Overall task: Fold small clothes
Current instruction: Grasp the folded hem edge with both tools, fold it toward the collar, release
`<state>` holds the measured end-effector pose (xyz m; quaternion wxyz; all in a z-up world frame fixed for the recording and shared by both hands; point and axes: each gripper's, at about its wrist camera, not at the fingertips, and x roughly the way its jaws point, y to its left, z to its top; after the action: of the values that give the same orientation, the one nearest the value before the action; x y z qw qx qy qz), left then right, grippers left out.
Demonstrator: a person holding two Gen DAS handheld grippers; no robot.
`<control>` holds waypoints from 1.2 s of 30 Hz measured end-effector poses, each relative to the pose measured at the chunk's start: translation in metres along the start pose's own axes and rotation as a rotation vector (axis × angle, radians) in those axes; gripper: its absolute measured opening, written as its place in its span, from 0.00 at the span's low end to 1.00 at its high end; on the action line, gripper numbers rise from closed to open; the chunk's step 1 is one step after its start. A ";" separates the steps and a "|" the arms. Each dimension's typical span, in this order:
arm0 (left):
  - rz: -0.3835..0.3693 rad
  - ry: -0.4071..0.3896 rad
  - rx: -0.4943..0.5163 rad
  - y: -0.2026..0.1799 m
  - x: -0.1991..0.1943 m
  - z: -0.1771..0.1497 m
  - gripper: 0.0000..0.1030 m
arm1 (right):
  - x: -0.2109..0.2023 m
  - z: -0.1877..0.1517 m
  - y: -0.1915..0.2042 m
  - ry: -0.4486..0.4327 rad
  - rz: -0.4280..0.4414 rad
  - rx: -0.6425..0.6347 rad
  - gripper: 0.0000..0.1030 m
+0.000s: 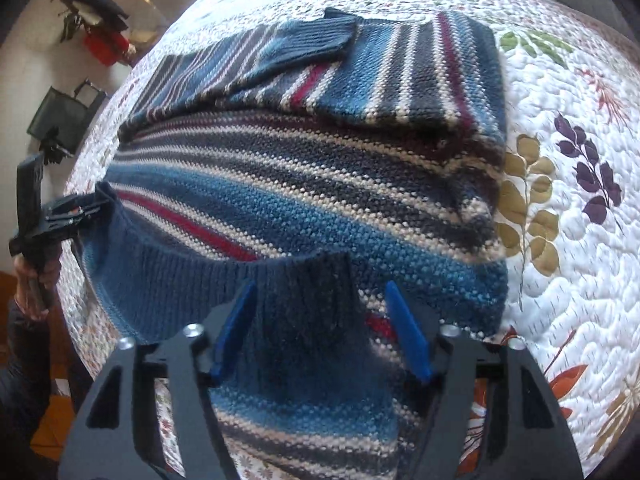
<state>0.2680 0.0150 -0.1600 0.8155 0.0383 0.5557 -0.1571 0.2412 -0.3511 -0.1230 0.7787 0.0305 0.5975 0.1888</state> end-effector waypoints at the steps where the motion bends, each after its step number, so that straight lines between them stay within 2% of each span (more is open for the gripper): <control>1: 0.003 -0.001 0.004 -0.001 0.001 0.000 0.52 | 0.000 -0.001 0.002 -0.001 -0.013 -0.018 0.51; 2: -0.001 -0.002 0.007 -0.002 0.002 0.000 0.47 | 0.000 -0.001 0.004 0.000 -0.017 -0.029 0.41; 3: -0.009 -0.004 0.002 -0.002 0.002 0.000 0.37 | -0.001 -0.001 0.005 0.001 -0.014 -0.037 0.35; 5: -0.049 -0.010 -0.021 -0.001 -0.002 -0.002 0.26 | -0.003 -0.002 0.007 0.005 -0.004 -0.055 0.11; 6: -0.066 -0.011 -0.032 0.001 -0.004 -0.003 0.19 | -0.004 -0.003 0.009 0.004 -0.002 -0.064 0.11; 9: -0.077 -0.032 -0.044 0.002 -0.012 -0.008 0.15 | -0.011 -0.006 0.010 -0.016 0.003 -0.060 0.10; 15: -0.098 -0.091 -0.079 0.004 -0.038 -0.015 0.14 | -0.039 -0.013 0.007 -0.082 0.040 -0.017 0.09; 20: -0.103 -0.135 -0.122 0.009 -0.049 -0.003 0.14 | -0.055 -0.006 0.006 -0.115 0.027 -0.002 0.09; 28: -0.102 -0.194 -0.178 0.016 -0.052 0.048 0.14 | -0.071 0.033 -0.006 -0.175 0.019 0.059 0.09; 31: -0.098 -0.220 -0.196 0.021 -0.055 0.073 0.14 | -0.080 0.059 -0.012 -0.207 0.019 0.081 0.09; 36: -0.074 -0.275 -0.214 0.031 -0.059 0.132 0.14 | -0.091 0.119 -0.024 -0.256 -0.008 0.107 0.09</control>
<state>0.3759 0.0256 -0.0590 0.8769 -0.0907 0.4536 -0.1308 0.3400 -0.3825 -0.0125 0.8466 0.0935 0.5026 0.1482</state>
